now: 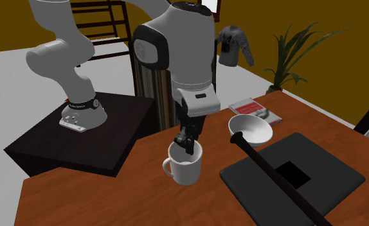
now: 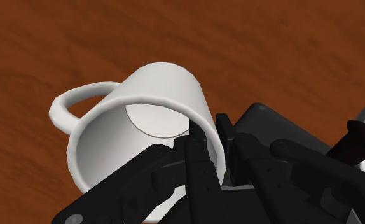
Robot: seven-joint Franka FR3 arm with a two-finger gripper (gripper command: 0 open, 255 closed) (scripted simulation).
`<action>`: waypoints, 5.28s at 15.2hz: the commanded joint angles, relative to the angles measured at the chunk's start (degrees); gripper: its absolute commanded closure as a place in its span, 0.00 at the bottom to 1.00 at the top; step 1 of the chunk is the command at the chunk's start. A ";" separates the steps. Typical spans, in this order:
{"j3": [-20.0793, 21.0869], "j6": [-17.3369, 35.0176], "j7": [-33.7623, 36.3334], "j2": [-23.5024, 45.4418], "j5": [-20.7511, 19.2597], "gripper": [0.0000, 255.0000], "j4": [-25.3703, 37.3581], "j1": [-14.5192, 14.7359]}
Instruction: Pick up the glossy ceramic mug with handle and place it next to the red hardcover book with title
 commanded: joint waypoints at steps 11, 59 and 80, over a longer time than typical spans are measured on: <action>5.26 -1.35 15.87 -1.20 -2.56 1.00 -0.32 9.19; 14.68 -1.74 46.36 27.17 -5.55 1.00 26.73 28.48; 14.56 2.52 46.71 31.67 -5.72 0.00 26.96 28.51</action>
